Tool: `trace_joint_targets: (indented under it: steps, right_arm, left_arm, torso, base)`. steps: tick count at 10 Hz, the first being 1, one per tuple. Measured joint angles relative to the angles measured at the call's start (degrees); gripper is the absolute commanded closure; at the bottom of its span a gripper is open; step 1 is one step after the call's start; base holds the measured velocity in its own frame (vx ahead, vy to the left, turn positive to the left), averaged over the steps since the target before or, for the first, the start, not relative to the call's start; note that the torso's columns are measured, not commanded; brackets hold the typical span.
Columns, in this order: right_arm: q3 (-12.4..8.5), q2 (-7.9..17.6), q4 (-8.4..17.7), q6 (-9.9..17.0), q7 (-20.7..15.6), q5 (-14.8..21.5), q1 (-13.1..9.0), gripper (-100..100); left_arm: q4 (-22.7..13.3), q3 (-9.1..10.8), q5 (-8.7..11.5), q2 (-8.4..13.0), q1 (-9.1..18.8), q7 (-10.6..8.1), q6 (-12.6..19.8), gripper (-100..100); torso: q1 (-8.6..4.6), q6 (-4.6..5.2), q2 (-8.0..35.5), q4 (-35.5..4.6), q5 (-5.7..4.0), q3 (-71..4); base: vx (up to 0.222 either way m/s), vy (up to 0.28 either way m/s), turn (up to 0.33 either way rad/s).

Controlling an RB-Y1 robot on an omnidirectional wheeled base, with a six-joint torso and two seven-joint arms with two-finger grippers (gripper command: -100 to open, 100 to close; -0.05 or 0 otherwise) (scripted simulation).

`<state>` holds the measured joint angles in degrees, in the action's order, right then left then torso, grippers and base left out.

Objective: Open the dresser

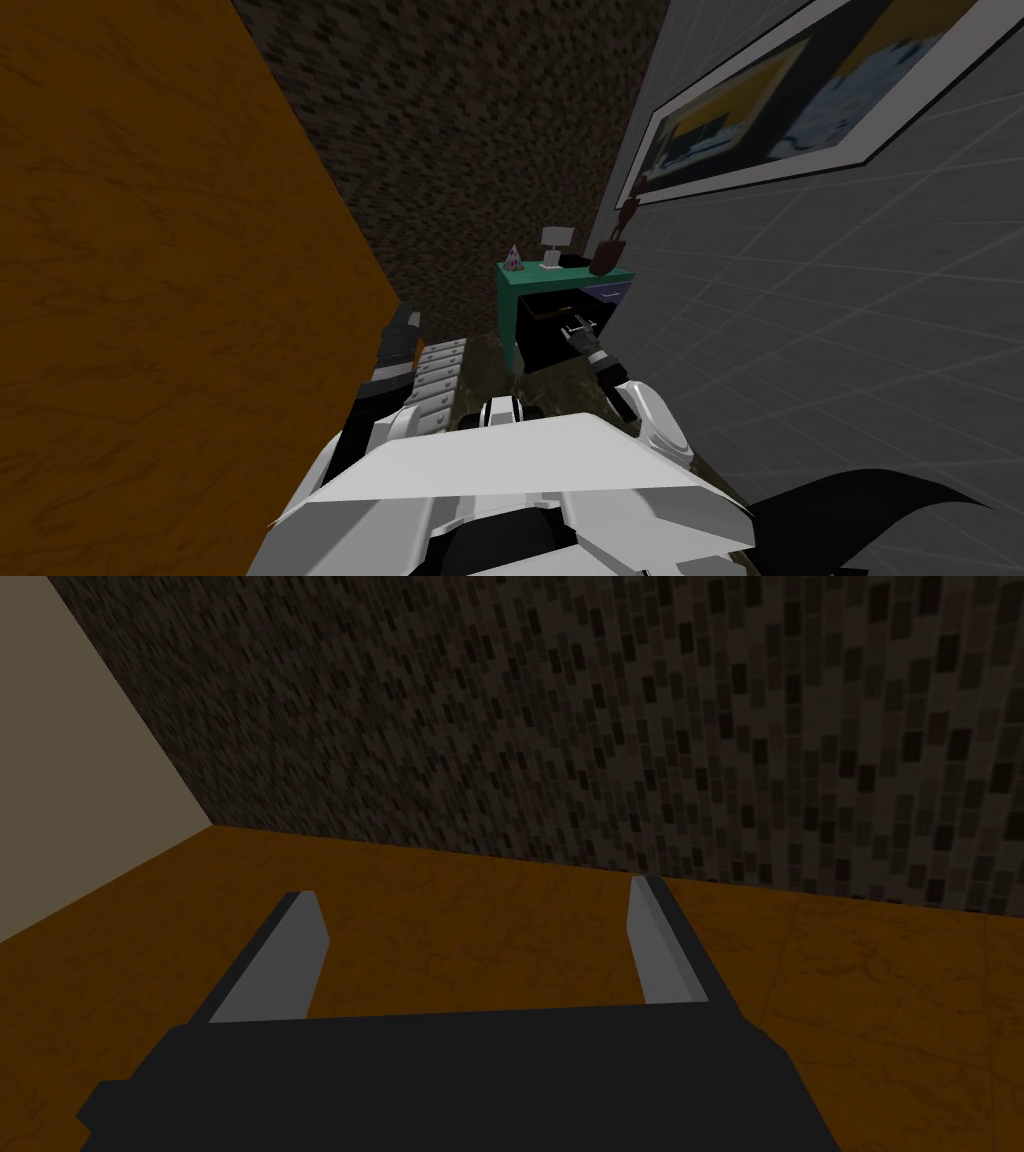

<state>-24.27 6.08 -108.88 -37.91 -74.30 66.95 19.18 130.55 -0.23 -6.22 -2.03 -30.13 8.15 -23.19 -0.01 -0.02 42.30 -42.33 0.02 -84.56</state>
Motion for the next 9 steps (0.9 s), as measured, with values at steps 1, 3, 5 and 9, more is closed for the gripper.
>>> trace_joint_targets:
  steps: [1,3,5,9]
  right_arm:
    - [-0.11,1.22,-0.57,0.9,1.58,0.29,-0.3,-100]
    - [-0.42,3.12,-1.67,2.12,4.36,0.54,-0.08,-100]
    - [-0.44,3.16,-1.64,2.34,4.66,0.58,-0.01,0]
    - [-0.45,3.12,-1.6,2.38,4.68,0.57,0.01,0]
  left_arm:
    - [0.0,0.0,0.0,0.0,0.0,0.0,0.0,0]
    - [0.0,0.0,0.0,0.0,0.0,0.0,0.0,0]
    - [0.0,0.0,0.0,0.0,0.0,0.0,0.0,0]
    - [0.0,0.0,0.0,0.0,0.0,0.0,0.0,0]
  torso:
    - [0.0,0.02,-0.02,0.03,-0.01,-0.01]
    - [0.02,-0.04,-0.04,-0.04,0.06,-0.05]
    - [0.05,-0.01,-0.05,0.01,0.05,-0.06]
    - [0.02,0.01,-0.02,0.04,0.0,-0.02]
  base:
    - [-0.014,0.025,0.021]
    - [-0.017,0.021,0.004]
    - [0.0,0.0,0.0]
    - [0.0,0.0,0.0]
